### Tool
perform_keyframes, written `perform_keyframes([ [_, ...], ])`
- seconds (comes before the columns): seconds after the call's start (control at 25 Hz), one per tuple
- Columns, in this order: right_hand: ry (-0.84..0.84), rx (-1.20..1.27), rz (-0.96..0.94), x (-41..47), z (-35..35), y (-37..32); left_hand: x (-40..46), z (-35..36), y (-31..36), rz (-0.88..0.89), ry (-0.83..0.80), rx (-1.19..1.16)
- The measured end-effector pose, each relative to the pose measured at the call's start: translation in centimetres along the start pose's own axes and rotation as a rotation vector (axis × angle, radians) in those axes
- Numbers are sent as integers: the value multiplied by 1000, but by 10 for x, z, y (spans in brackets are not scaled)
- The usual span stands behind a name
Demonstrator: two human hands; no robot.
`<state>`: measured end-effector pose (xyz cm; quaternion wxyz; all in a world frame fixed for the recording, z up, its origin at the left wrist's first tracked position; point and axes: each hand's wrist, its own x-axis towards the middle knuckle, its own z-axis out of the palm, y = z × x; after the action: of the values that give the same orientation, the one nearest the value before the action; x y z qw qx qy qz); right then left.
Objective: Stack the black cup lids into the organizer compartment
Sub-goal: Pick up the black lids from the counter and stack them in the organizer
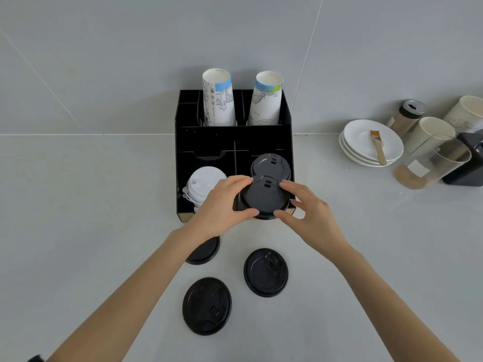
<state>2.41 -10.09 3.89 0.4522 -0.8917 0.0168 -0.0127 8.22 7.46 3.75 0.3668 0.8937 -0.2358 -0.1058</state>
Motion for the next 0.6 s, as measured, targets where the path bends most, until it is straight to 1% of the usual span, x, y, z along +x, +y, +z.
perform_keyframes([
  [0.16, 20, -90, -5, 20, -10, 2, 24, 1, 5, 10, 23, 33],
  [0.32, -3, -161, 8, 40, -13, 8, 45, 5, 6, -18, 20, 26],
  [0.6, -23, -190, 52, 66, -10, 20, 70, 8, 1, -54, -1, 48],
])
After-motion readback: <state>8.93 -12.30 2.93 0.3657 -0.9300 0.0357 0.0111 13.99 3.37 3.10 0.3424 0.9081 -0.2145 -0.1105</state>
